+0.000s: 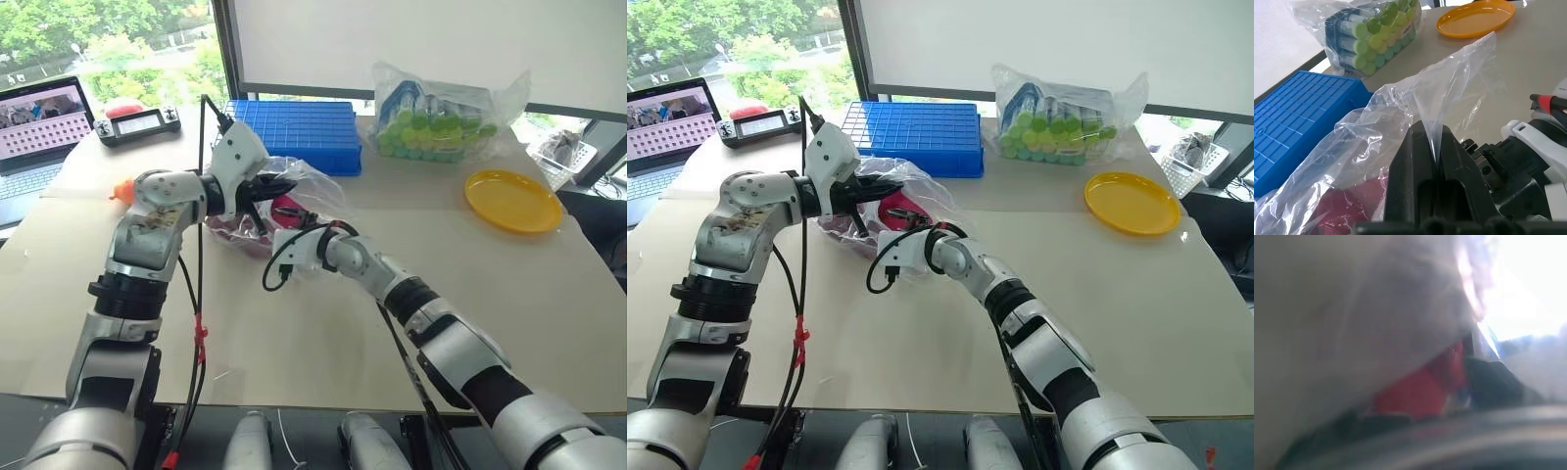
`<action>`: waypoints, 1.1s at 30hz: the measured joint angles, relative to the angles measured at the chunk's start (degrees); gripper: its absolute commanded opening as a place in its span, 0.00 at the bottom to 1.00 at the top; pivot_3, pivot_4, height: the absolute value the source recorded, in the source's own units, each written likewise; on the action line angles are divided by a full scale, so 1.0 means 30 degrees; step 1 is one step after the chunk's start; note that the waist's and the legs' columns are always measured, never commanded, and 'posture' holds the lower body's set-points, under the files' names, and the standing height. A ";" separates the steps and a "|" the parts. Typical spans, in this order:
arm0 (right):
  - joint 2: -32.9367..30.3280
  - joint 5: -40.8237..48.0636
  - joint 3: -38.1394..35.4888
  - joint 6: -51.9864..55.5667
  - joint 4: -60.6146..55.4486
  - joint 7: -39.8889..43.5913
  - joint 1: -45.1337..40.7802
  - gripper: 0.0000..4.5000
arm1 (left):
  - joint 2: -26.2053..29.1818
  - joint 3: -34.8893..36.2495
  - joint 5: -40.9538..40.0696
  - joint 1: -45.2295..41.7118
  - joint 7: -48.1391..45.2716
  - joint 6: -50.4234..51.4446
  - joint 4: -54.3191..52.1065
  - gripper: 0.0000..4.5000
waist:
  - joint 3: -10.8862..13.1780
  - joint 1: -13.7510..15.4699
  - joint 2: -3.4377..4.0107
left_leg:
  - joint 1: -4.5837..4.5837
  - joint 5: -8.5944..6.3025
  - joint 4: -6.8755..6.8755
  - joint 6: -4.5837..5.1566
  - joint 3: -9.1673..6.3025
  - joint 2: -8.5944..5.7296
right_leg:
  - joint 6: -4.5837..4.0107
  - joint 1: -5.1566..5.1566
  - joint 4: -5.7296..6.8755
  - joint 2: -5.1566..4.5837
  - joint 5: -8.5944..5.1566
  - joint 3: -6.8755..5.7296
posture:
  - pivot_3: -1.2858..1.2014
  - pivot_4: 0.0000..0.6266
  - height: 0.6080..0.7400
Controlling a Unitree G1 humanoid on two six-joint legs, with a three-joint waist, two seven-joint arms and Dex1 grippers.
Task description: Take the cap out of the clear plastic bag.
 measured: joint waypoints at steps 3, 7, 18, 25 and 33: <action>-0.0278 0.0010 -0.0063 -0.0053 -0.0001 0.0000 0.0365 0.25 | 0.0001 0.0000 -0.0002 0.0000 -0.0003 -0.0001 0.0010 0.00 | 0.0000 -0.0003 0.0000 | 0.0000 0.0000 0.0000 0.0000 0.0000 -0.0001 | 0.0000 0.0001 0.0000 0.0000 0.0000 0.0000 | 0.52 0.24 0.80; -0.0589 0.0034 -0.0381 -0.0085 -0.0174 -0.0037 0.0710 0.00 | 0.0000 -0.0024 0.0000 0.0000 -0.0015 -0.0024 0.0016 0.00 | 0.0000 -0.0035 0.0000 | 0.0000 0.0000 0.0000 0.0000 -0.0001 -0.0001 | 0.0000 0.0001 0.0000 0.0000 0.0000 0.0000 | 0.52 0.24 0.80; -0.2520 0.0381 -0.1442 -0.0106 -0.3383 0.0034 0.3243 0.00 | 0.0035 -0.0079 -0.0001 -0.0037 -0.0159 -0.0049 0.0168 0.00 | 0.0002 -0.0009 -0.0003 | 0.0000 0.0000 0.0000 0.0000 -0.0001 -0.0003 | 0.0000 0.0006 -0.0005 0.0000 -0.0001 0.0002 | 0.52 0.24 0.80; -0.3440 -0.0394 -0.1293 -0.0747 -0.4417 -0.0084 0.3782 0.31 | 0.0027 0.0838 -0.1495 -0.0201 -0.0769 0.0701 0.0661 0.00 | 0.0005 -0.0104 -0.0007 | 0.0005 0.0000 -0.0003 0.0000 0.0002 -0.0002 | 0.0001 0.0000 -0.0002 0.0001 -0.0001 0.0007 | 0.52 0.24 0.80; -0.3012 -0.4115 0.0608 -0.1425 -0.1759 -0.3584 0.1341 0.77 | 0.1943 0.2028 -0.4812 -0.0226 -0.4507 0.2920 0.0642 0.00 | 0.0062 -0.0013 -0.0021 | 0.0000 0.0012 -0.0029 -0.0019 -0.0003 -0.0003 | 0.0000 -0.0012 -0.0009 0.0000 -0.0001 0.0000 | 0.52 0.24 0.80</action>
